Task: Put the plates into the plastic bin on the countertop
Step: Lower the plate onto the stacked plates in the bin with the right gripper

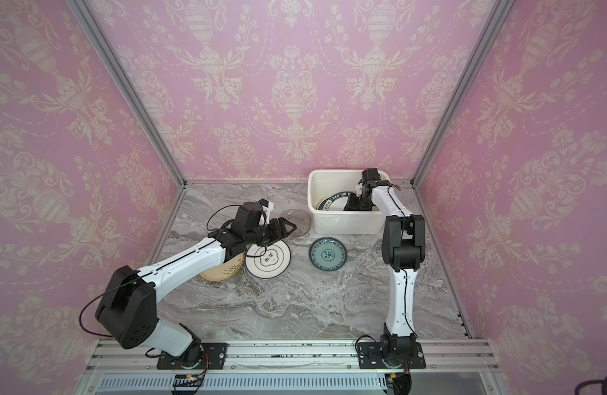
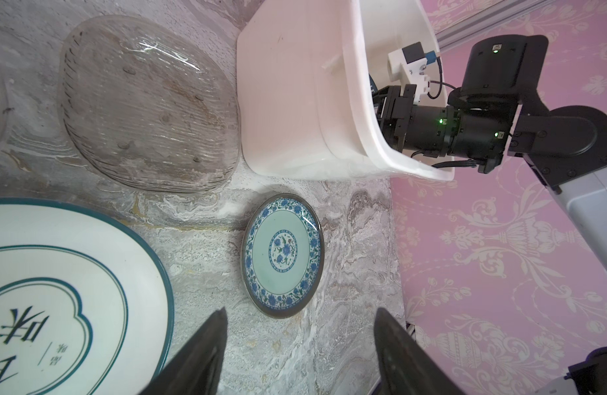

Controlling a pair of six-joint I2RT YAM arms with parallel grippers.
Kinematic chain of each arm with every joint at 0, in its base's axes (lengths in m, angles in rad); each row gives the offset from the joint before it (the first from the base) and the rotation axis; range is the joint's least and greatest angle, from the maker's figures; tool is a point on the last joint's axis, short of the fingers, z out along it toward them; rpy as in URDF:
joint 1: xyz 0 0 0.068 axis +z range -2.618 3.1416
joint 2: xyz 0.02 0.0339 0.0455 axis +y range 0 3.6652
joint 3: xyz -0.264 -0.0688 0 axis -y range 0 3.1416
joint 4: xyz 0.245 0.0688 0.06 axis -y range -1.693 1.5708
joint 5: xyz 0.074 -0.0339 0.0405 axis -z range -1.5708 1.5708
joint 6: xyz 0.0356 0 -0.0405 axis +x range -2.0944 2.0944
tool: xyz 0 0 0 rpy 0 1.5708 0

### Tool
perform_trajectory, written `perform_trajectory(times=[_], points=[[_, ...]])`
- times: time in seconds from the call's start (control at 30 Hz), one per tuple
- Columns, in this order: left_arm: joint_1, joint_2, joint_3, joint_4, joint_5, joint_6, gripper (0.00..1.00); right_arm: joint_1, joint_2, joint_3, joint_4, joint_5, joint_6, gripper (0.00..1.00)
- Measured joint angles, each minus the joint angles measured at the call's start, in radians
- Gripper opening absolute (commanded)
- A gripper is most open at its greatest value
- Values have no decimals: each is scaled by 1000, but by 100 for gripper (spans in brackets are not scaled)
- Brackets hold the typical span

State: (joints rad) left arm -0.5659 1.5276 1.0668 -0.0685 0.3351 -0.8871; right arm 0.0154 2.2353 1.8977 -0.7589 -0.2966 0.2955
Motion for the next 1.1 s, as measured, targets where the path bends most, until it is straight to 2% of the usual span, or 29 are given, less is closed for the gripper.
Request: perform_trajectory(times=[0.2,0.43,0.73,0.77,0.8,1.1], points=[[1,-5,0,-2,0,6,70,10,0,0,-10,18,-8,56],[9,-19,0,-8,0,7,69,26,0,-1,-15,69,-7,73],[17,-23,0,-8,-2,9,69,28,-2,-1,-14,107,-9,80],[19,-24,0,-9,-5,11,68,29,-3,-2,-13,113,-9,96],[21,-27,0,-12,-10,12,68,31,-7,-6,-9,117,-10,100],[33,-152,-12,-49,-134,57,69,19,-33,-46,-56,257,-24,100]])
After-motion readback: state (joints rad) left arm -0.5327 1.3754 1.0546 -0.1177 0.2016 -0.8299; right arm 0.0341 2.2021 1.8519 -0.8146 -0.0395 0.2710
